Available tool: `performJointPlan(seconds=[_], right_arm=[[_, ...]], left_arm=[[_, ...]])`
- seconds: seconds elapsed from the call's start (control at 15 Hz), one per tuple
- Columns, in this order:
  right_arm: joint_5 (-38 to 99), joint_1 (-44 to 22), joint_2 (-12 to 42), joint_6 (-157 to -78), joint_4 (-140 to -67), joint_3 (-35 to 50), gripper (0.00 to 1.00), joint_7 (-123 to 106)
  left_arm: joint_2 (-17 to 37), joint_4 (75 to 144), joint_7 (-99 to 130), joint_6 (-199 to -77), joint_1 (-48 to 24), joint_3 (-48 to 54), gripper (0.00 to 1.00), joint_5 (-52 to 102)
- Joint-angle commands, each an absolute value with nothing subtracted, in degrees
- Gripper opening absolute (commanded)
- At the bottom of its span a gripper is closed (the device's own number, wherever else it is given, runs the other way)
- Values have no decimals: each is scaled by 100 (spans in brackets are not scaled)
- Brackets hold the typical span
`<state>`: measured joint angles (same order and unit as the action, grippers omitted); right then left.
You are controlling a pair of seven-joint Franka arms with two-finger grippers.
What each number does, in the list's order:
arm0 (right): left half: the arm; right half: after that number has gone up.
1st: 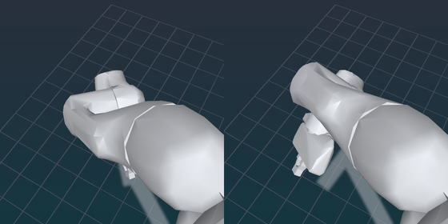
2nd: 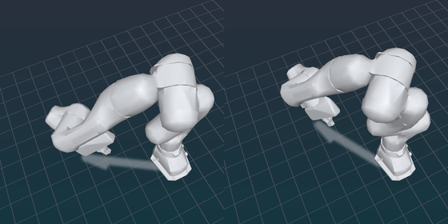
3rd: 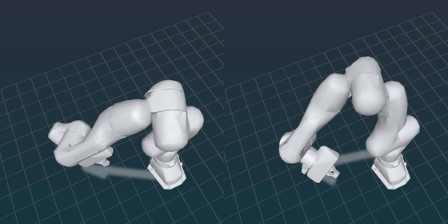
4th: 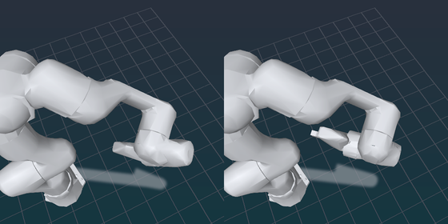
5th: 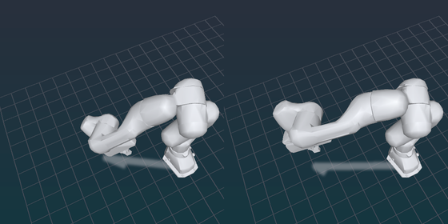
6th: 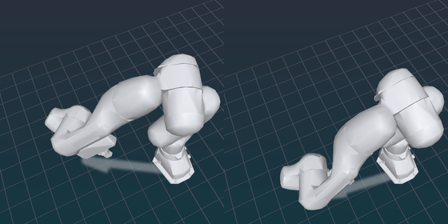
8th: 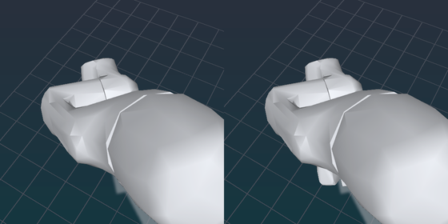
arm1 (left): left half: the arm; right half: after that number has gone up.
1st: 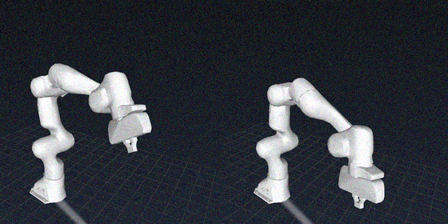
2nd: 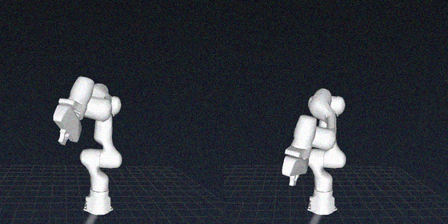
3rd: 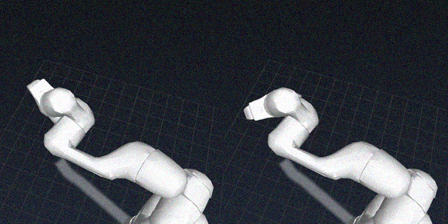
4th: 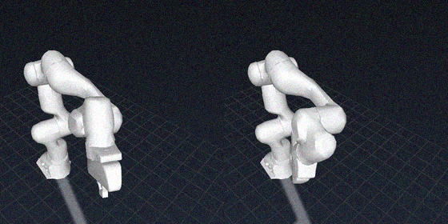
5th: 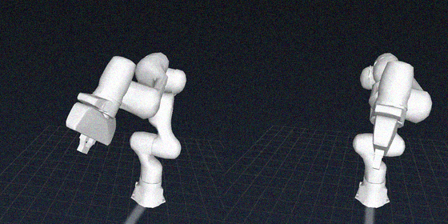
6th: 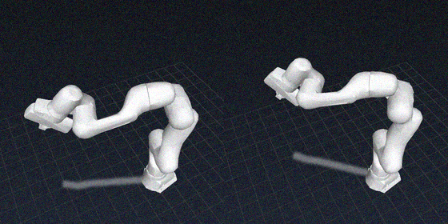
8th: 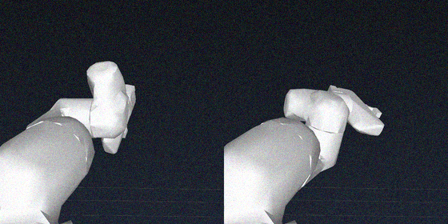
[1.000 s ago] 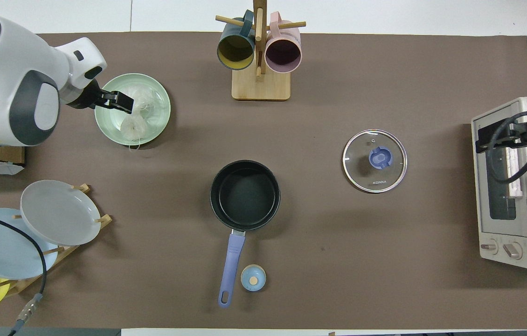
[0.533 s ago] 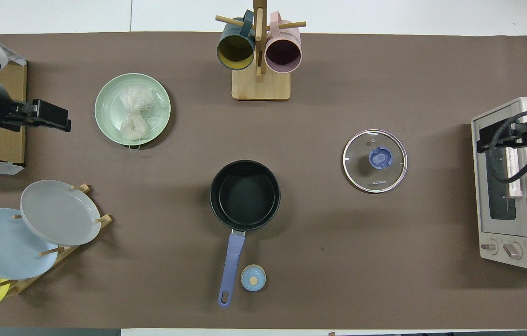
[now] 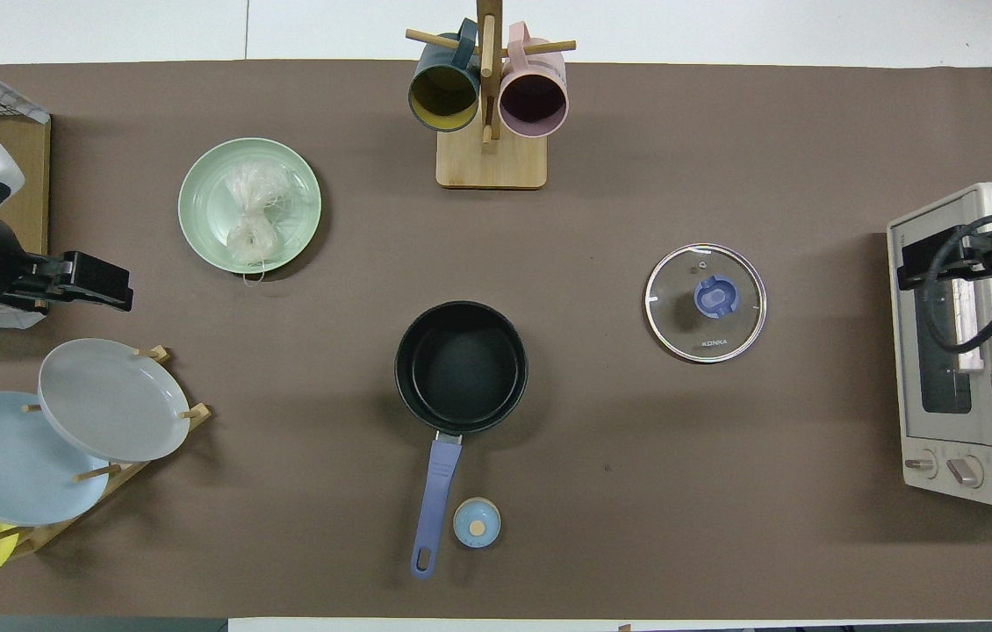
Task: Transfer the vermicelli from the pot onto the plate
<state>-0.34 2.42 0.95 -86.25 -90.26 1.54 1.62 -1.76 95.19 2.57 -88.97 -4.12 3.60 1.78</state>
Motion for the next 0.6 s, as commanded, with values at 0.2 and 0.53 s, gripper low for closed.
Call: performJointPlan(seconds=[0.2,0.53], right_arm=[[-62,281,44,-8701,-9079,167,100,-9],[-62,273,44,-8692,-9079,167,100,-9]], left_arm=[[-272,9404,299,-8719,-396,352,100,70],[-281,9396,308,-8701,-404,334,100,79]])
